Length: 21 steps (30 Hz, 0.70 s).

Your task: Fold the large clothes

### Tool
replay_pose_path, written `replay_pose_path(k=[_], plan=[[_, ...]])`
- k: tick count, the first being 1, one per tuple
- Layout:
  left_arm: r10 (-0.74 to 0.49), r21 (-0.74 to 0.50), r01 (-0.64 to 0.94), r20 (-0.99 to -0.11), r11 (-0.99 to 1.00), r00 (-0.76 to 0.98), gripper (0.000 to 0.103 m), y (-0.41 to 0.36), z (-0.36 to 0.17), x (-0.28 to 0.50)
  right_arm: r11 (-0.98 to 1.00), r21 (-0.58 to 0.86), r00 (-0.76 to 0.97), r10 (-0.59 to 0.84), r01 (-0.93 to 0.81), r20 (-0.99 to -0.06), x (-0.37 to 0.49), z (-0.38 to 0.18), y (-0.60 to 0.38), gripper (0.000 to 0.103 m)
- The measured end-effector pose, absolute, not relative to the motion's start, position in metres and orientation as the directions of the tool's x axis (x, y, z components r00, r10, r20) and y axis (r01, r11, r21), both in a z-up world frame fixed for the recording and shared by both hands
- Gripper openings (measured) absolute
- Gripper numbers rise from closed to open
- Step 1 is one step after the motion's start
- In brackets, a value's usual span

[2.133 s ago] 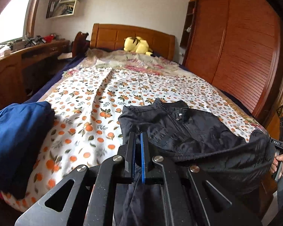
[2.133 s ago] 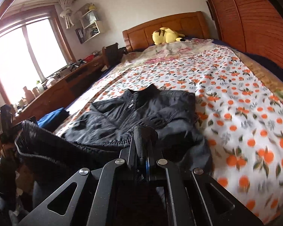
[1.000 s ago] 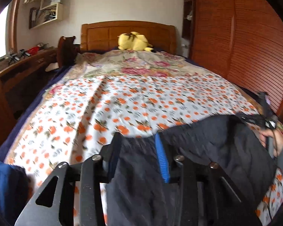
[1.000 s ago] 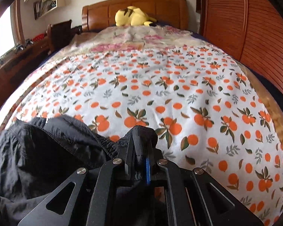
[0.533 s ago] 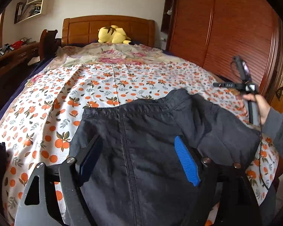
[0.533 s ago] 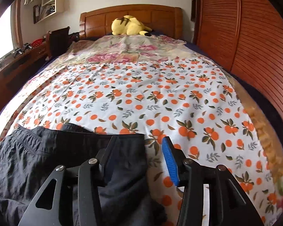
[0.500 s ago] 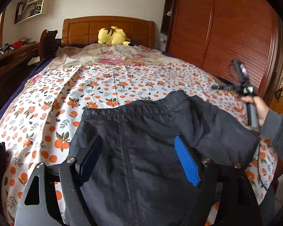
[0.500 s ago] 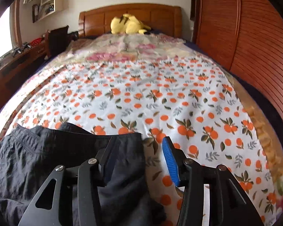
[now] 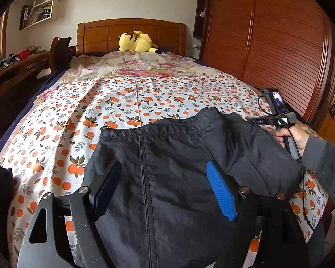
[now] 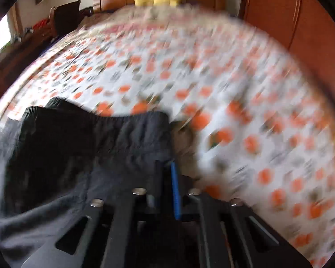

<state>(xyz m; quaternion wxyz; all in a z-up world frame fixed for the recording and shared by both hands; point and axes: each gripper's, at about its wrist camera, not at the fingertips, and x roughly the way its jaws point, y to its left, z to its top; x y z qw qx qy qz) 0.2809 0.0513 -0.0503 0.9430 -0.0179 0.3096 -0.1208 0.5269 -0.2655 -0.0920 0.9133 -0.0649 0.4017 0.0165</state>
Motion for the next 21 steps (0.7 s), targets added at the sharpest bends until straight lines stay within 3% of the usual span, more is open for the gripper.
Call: replay_pose_path(k=[5, 7, 9, 11, 13, 21], plan=[[-0.233, -0.099, 0.217, -0.583, 0.971, 0.778, 0.079, 0.050, -0.048, 0.276, 0.992, -0.128, 0.706, -0.089, -0.003, -0.702, 0.519, -0.074, -0.283, 0.004], [-0.230, -0.094, 0.216, -0.585, 0.972, 0.778, 0.079, 0.050, -0.048, 0.274, 0.994, -0.108, 0.725, -0.049, -0.035, -0.687, 0.512, -0.063, -0.279, 0.007], [-0.224, -0.091, 0.211, -0.586, 0.973, 0.779, 0.079, 0.052, -0.048, 0.271, 0.993, -0.090, 0.735, -0.003, -0.079, -0.678, 0.505, -0.055, -0.267, 0.016], [-0.221, -0.091, 0.208, -0.585, 0.974, 0.780, 0.079, 0.054, -0.049, 0.270, 0.989, -0.065, 0.737, 0.054, -0.132, -0.674, 0.496, -0.049, -0.254, 0.035], [-0.215, -0.089, 0.202, -0.590, 0.975, 0.778, 0.079, 0.056, -0.050, 0.269, 0.980, -0.030, 0.723, 0.125, -0.198, -0.680, 0.487, -0.049, -0.238, 0.044], [-0.204, -0.085, 0.190, -0.588, 0.978, 0.783, 0.079, 0.063, -0.050, 0.263, 0.911, -0.005, 0.588, 0.262, -0.412, -0.765, 0.479, -0.061, -0.150, 0.047]])
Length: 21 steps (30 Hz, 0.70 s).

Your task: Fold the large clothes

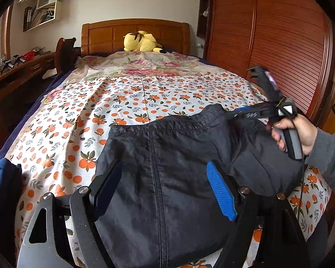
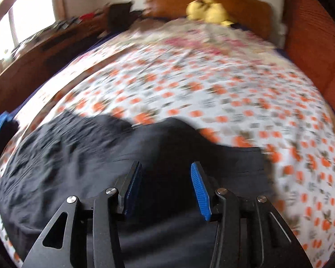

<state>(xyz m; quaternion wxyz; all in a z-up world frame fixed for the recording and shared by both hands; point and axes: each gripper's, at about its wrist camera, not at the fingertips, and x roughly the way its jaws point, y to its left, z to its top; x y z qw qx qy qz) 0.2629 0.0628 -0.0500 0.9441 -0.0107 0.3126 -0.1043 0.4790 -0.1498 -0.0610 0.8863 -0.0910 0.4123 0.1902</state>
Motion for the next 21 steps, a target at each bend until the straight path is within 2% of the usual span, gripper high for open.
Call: replay_pose_path(k=[7, 9, 11, 14, 17, 21], plan=[[-0.199, -0.087, 0.183, -0.589, 0.979, 0.784, 0.079, 0.071, -0.051, 0.260, 0.915, -0.067, 0.552, 0.180, -0.397, -0.814, 0.499, -0.080, -0.127, 0.047], [-0.197, -0.088, 0.180, -0.592, 0.980, 0.782, 0.079, 0.073, -0.052, 0.261, 0.915, -0.080, 0.548, 0.165, -0.396, -0.820, 0.506, -0.086, -0.129, 0.040], [-0.196, -0.090, 0.177, -0.593, 0.980, 0.781, 0.079, 0.075, -0.053, 0.261, 0.904, -0.107, 0.545, 0.152, -0.414, -0.824, 0.506, -0.086, -0.120, 0.028], [-0.198, -0.096, 0.176, -0.594, 0.980, 0.780, 0.079, 0.077, -0.053, 0.262, 0.889, -0.140, 0.553, 0.142, -0.436, -0.821, 0.512, -0.089, -0.104, 0.018], [-0.199, -0.095, 0.178, -0.596, 0.979, 0.778, 0.079, 0.076, -0.053, 0.263, 0.891, -0.166, 0.589, 0.130, -0.422, -0.798, 0.512, -0.088, -0.096, 0.014], [-0.199, -0.089, 0.184, -0.605, 0.979, 0.771, 0.079, 0.071, -0.057, 0.264, 0.913, -0.169, 0.640, 0.120, -0.372, -0.759, 0.517, -0.079, -0.094, 0.014]])
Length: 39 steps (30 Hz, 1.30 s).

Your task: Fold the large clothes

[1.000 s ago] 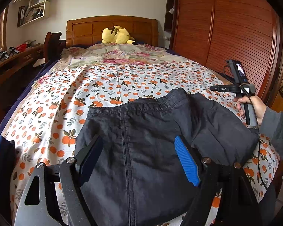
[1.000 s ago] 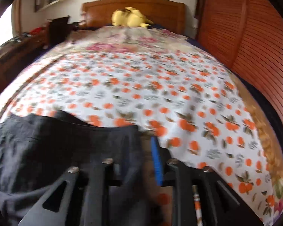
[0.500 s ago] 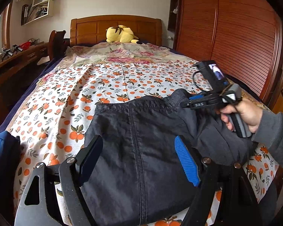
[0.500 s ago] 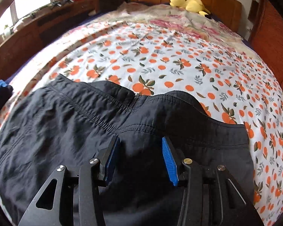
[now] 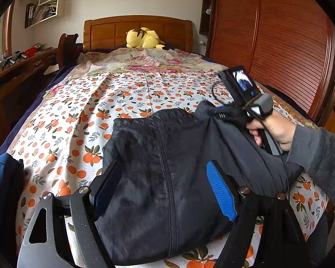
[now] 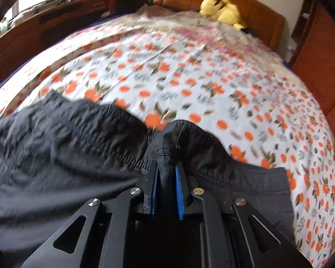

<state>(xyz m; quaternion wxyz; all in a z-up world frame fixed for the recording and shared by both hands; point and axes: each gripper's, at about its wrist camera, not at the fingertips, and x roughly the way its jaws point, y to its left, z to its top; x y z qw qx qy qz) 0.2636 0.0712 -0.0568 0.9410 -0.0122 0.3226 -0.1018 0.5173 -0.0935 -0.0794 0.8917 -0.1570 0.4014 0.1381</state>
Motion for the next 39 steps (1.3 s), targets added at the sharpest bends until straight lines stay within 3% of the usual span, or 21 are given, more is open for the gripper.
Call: replay_pose_path(k=[4, 8, 11, 22, 30, 36, 39], plan=[[-0.200, -0.083, 0.189, -0.609, 0.978, 0.768, 0.079, 0.068, -0.058, 0.263, 0.912, -0.137, 0.615, 0.144, -0.387, -0.776, 0.507, -0.073, -0.092, 0.025], [-0.207, -0.085, 0.196, -0.608, 0.977, 0.767, 0.079, 0.067, -0.057, 0.262, 0.894, -0.109, 0.631, 0.217, -0.436, -0.745, 0.476, -0.052, -0.108, 0.045], [-0.215, -0.086, 0.205, -0.608, 0.975, 0.764, 0.079, 0.063, -0.057, 0.261, 0.877, -0.092, 0.601, 0.242, -0.471, -0.761, 0.445, -0.045, -0.123, 0.050], [-0.216, -0.086, 0.208, -0.617, 0.974, 0.757, 0.079, 0.057, -0.064, 0.260, 0.924, -0.135, 0.651, 0.144, -0.359, -0.745, 0.322, -0.066, -0.202, 0.052], [-0.221, -0.076, 0.223, -0.627, 0.972, 0.747, 0.079, 0.048, -0.067, 0.255, 0.961, -0.131, 0.662, 0.067, -0.244, -0.746, 0.289, -0.066, -0.251, 0.052], [-0.231, -0.074, 0.238, -0.628, 0.968, 0.743, 0.079, 0.039, -0.070, 0.244, 0.980, 0.031, 0.605, 0.145, -0.196, -0.783, 0.287, -0.102, -0.273, 0.052], [-0.218, -0.061, 0.234, -0.637, 0.970, 0.739, 0.079, 0.035, -0.075, 0.238, 0.982, 0.027, 0.622, 0.141, -0.189, -0.770, 0.283, -0.100, -0.270, 0.052]])
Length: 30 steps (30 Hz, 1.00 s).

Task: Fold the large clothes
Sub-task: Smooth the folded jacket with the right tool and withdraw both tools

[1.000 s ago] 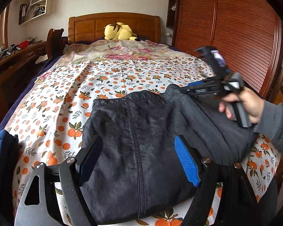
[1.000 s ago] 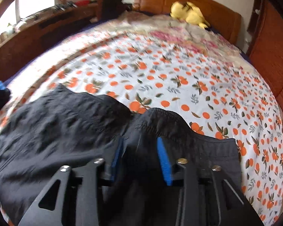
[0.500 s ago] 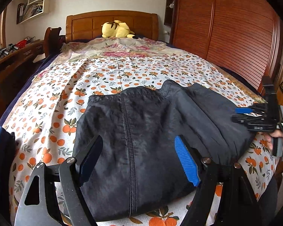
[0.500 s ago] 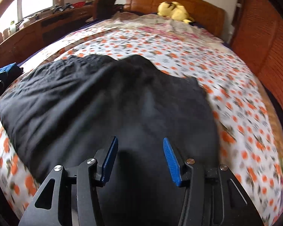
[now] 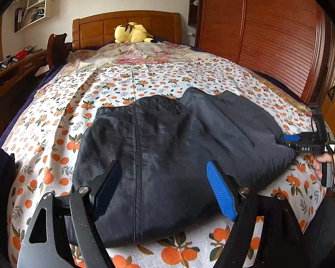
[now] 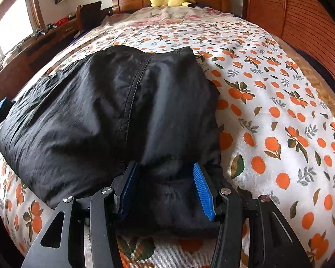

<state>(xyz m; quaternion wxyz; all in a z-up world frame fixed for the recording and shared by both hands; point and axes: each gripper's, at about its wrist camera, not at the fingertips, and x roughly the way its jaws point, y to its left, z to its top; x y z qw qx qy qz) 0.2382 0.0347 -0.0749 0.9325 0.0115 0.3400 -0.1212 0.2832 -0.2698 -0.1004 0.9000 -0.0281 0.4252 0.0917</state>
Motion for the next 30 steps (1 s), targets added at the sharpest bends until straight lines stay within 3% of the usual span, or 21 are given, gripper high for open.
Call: replay_pose_path(k=[8, 20, 25, 30], plan=[[-0.200, -0.058, 0.214, -0.646, 0.975, 0.737, 0.079, 0.035, -0.076, 0.215, 0.984, -0.063, 0.698, 0.073, -0.166, -0.712, 0.257, -0.081, -0.269, 0.052], [-0.161, -0.019, 0.204, -0.686, 0.979, 0.710, 0.079, 0.031, -0.080, 0.219, 0.921, -0.017, 0.714, 0.291, -0.390, -0.636, 0.221, -0.065, -0.187, 0.052], [-0.141, -0.018, 0.184, -0.716, 0.983, 0.683, 0.079, 0.034, -0.092, 0.226, 0.898, 0.007, 0.667, 0.331, -0.439, -0.667, 0.224, -0.081, -0.178, 0.052], [-0.119, -0.006, 0.166, -0.720, 0.986, 0.684, 0.079, 0.043, -0.096, 0.218, 0.885, -0.087, 0.657, 0.271, -0.458, -0.703, 0.227, -0.098, -0.171, 0.052]])
